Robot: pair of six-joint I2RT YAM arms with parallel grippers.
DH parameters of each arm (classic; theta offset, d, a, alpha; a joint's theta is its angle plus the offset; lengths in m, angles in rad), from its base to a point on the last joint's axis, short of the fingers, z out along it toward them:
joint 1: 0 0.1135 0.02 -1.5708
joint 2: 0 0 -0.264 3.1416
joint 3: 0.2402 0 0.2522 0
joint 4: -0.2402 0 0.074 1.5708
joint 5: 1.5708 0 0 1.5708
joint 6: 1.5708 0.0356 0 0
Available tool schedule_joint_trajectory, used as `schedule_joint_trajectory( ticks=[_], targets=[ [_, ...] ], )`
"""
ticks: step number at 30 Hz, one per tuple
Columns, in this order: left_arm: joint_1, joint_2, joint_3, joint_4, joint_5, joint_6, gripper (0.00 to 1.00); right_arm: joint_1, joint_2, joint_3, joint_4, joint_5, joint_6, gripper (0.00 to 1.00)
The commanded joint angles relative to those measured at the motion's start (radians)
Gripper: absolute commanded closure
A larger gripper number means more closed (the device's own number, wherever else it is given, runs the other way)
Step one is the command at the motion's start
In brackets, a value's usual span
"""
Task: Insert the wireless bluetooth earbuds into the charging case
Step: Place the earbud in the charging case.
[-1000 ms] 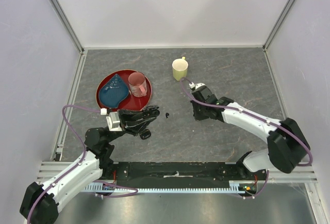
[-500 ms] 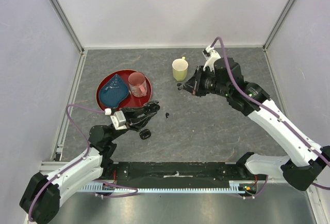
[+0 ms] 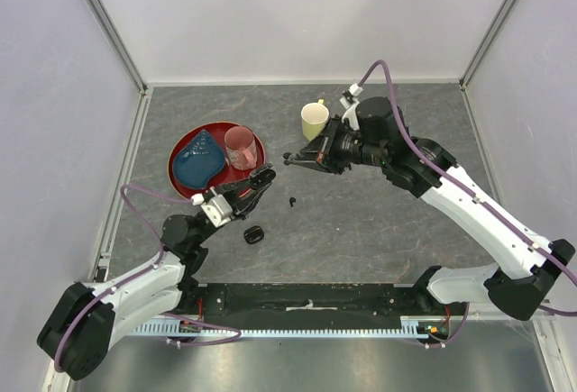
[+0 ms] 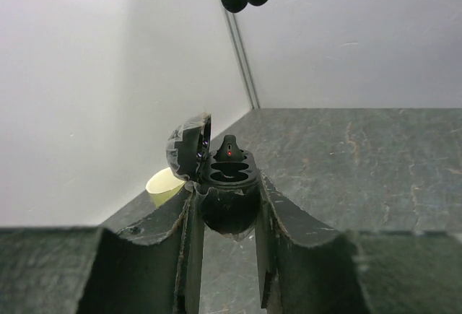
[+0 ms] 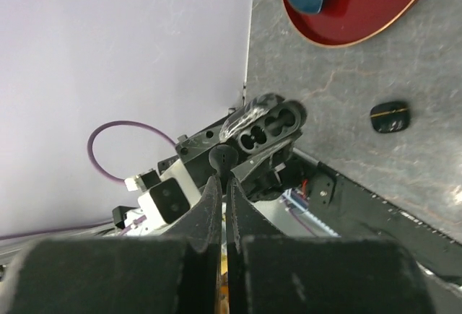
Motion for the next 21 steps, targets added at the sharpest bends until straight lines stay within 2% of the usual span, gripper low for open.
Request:
schedule_joint_trajectory(
  ticks=[1, 9, 21],
  targets=[
    [-0.001, 0.024, 0.034, 0.102, -0.055, 0.148, 0.98, 0.045, 0.013, 0.044, 0.028, 0.029, 0.155, 1.0],
    [-0.001, 0.074, 0.053, 0.145, -0.094, 0.197, 0.98, 0.089, 0.029, 0.041, -0.012, 0.13, 0.233, 1.0],
    [-0.001, 0.097, 0.07, 0.151, -0.092, 0.203, 0.98, 0.112, 0.089, 0.017, 0.051, 0.122, 0.314, 1.0]
  ],
)
